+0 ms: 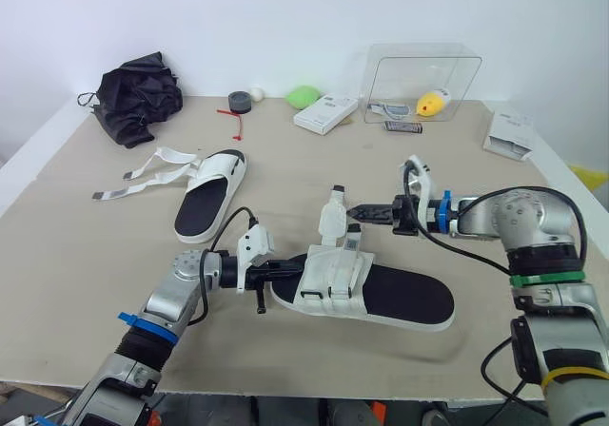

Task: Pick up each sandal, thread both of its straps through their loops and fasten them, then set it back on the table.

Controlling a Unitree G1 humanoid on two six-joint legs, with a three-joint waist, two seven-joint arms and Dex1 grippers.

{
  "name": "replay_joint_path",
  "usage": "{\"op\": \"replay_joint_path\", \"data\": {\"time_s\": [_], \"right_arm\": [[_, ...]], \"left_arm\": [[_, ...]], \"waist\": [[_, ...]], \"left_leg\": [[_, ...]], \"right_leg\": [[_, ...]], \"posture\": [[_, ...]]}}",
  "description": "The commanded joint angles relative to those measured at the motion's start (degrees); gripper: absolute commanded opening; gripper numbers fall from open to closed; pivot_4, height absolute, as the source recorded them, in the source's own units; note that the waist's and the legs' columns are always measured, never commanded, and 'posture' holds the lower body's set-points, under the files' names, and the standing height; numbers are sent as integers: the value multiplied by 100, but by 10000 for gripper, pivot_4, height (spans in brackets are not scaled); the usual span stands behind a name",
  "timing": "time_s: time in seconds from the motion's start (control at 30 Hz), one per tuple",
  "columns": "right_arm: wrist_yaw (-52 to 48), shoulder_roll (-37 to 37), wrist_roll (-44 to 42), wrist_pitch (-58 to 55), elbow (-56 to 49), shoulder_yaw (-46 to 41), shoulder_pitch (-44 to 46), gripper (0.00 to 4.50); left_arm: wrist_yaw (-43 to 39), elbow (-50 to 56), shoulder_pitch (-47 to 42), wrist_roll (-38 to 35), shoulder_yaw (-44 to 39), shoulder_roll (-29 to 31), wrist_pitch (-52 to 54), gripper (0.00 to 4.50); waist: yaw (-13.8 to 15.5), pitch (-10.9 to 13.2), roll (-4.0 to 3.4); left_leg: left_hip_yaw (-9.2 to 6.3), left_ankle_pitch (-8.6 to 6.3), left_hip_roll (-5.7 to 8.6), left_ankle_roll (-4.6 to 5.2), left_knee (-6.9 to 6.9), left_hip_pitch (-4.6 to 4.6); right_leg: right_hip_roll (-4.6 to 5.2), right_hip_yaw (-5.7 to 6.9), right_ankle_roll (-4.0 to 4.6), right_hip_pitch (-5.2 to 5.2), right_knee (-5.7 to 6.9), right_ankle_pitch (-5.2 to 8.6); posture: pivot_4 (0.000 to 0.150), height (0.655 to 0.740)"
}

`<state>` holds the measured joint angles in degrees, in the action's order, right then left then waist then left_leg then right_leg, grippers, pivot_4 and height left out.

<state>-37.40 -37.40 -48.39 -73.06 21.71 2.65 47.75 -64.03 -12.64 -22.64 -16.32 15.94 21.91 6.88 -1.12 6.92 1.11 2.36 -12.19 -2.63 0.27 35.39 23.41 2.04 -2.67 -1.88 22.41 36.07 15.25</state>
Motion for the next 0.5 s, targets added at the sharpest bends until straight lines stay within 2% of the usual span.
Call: {"op": "replay_joint_path", "data": {"time_s": [0.03,0.27,0.5], "right_arm": [[-507,102,336,119,293,192,453,29073],[-1213,731,1082,639,1474,382,1328,29073],[-1497,1339,1711,1266,2633,281,1870,29073]], "left_arm": [[216,-754,370,588,346,147,449,0],[214,-750,374,601,353,128,440,0],[257,-724,394,600,324,125,441,0]], "waist": [[-3,0,-1],[6,1,-1],[2,2,-1]], "left_leg": [[0,0,0,0,0,0],[-1,0,0,0,1,-3],[6,0,3,0,4,-2]], "right_leg": [[-1,1,0,0,0,0],[-23,8,4,1,3,-8],[-19,6,32,1,4,-31]], "posture": [[1500,7400],[1500,7400],[1500,7400]]}}
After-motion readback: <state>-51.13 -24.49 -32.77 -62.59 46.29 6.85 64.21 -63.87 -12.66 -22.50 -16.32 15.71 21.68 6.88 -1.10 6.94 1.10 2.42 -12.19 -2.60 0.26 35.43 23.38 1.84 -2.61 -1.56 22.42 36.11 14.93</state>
